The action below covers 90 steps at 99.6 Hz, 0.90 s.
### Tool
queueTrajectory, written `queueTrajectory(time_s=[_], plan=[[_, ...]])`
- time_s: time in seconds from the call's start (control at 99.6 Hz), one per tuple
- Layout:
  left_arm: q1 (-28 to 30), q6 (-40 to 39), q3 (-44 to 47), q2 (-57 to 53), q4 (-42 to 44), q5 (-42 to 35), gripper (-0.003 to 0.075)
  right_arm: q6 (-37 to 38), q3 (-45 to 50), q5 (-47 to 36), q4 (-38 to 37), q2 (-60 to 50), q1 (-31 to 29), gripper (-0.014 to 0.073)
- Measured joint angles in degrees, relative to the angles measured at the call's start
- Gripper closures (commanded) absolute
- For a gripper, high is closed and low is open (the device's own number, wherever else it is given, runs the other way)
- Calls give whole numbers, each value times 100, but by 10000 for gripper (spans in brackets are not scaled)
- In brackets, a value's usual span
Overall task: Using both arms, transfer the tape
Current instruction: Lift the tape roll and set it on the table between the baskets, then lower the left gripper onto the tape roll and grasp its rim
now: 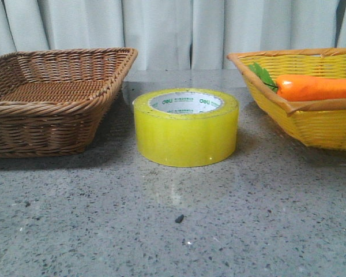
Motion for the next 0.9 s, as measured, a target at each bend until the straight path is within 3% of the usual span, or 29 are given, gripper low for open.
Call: queueTrajectory(time_s=[0.351,0.552,0.713,0.903], plan=[[-1612,0,-918,1917,124,0,349,0,1368,-773,-2,-1694,0,667],[-2612,0,-1737,3422,294,0,239,0,1685,-802,-2,-2441,0,667],[-3331,0,-2447,4520,318,33,237,8,1709,-802,-2,-2838,0,667],[-3845,0,-3518,5641,331,1036,238,8,1709,-706,-2,-3025,0,667]])
